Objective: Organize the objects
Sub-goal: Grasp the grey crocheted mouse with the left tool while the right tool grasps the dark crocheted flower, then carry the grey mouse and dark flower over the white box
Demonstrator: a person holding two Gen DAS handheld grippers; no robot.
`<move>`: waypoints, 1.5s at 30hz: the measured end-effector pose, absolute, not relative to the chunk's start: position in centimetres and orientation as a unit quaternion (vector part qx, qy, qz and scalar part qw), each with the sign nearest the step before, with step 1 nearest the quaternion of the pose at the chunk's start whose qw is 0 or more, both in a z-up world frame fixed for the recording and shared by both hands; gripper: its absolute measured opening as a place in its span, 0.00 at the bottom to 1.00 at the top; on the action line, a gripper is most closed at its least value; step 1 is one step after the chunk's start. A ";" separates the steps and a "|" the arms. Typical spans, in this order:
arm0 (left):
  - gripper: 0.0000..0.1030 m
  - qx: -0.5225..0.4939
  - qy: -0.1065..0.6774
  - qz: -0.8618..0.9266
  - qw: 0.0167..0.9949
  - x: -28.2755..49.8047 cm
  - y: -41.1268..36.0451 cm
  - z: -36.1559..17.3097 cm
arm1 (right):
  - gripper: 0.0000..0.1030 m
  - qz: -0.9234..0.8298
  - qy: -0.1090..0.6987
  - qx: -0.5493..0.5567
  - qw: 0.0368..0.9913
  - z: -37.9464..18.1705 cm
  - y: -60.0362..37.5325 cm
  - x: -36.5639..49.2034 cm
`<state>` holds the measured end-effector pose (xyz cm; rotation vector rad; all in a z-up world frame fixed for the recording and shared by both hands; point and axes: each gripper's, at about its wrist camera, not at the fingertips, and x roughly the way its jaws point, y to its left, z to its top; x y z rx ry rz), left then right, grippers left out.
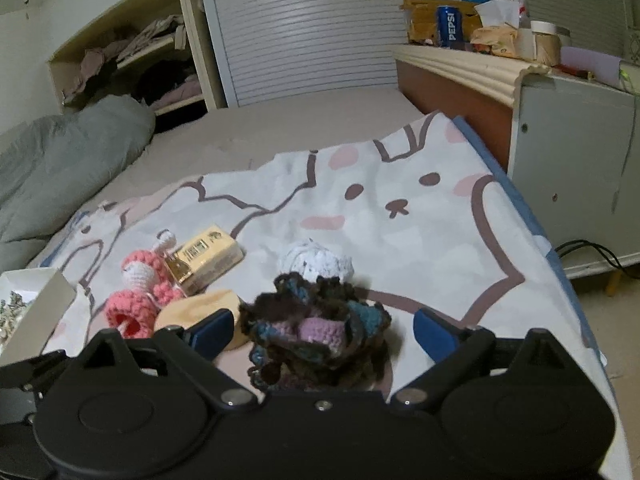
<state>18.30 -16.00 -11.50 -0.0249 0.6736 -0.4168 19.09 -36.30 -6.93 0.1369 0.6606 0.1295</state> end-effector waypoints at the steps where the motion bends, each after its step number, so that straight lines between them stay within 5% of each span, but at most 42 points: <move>1: 0.85 -0.012 0.330 -0.203 0.922 18.5 -16.0 -11.6 | 0.91 0.065 0.326 0.066 0.941 -7.1 -36.3 19.2; 8: 0.74 -0.013 0.336 -0.204 0.919 19.4 -16.1 -12.0 | 0.78 0.066 0.334 0.056 0.939 -8.2 -35.9 19.8; 11: 0.57 -0.012 0.341 -0.200 0.918 19.7 -16.2 -12.2 | 0.65 0.068 0.342 0.043 0.936 -8.5 -35.7 19.9; 17: 0.57 -0.004 0.339 -0.201 0.919 19.2 -16.1 -11.5 | 0.50 0.073 0.342 0.034 0.936 -7.9 -35.4 19.5; 45: 0.57 -0.013 0.283 -0.155 0.947 12.7 -10.2 -1.3 | 0.48 0.099 0.290 0.071 0.949 0.0 -33.8 12.3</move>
